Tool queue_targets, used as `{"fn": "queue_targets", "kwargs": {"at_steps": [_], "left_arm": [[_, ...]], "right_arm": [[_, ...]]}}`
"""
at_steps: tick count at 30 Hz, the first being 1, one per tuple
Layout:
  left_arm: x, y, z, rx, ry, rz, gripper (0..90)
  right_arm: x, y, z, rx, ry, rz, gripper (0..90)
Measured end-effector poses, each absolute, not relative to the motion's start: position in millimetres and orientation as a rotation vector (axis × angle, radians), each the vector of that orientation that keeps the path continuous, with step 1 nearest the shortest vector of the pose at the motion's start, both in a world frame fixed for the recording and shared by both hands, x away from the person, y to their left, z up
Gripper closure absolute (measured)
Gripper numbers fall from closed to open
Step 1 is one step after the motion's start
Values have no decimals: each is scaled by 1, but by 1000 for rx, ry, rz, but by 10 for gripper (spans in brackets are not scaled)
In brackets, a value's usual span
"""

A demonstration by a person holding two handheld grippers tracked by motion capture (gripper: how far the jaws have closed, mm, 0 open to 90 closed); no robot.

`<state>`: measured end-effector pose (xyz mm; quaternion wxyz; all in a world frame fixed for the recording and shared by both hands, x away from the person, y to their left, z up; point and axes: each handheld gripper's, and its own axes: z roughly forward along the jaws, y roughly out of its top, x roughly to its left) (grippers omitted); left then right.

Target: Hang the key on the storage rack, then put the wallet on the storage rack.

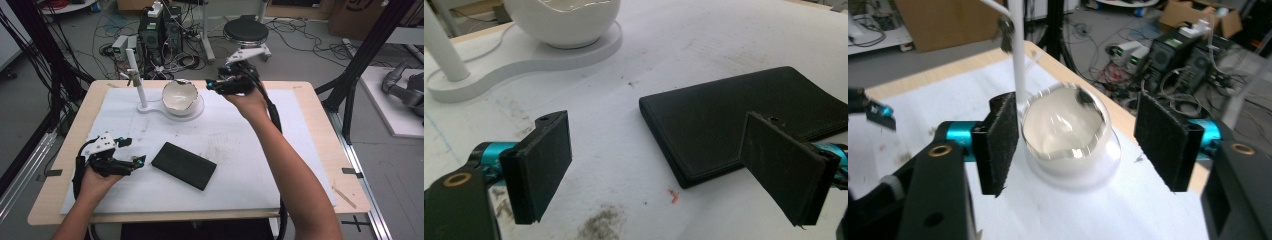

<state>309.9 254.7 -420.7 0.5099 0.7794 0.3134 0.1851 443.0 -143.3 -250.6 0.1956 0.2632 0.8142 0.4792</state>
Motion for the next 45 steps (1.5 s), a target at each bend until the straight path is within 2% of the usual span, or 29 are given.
{"fn": "queue_targets", "kwargs": {"at_steps": [5, 12, 18, 21, 33, 45], "left_arm": [[317, 246, -421, 1878, 738, 436, 136], [323, 239, -421, 1891, 729, 427, 136], [324, 241, -421, 1896, 719, 428, 136], [327, 240, -422, 1909, 705, 431, 136], [328, 243, -420, 1901, 707, 472, 136], [328, 251, -416, 1872, 719, 493, 136]], "right_arm": [[414, -196, -266, 791, 2228, 1354, 315], [390, -234, -284, 862, 2201, 1344, 296], [358, -272, -313, 932, 2169, 1381, 269], [345, -290, -336, 991, 2134, 1403, 225], [338, -314, -388, 1061, 2143, 1419, 193], [342, -311, -397, 1087, 2148, 1421, 193]]}}
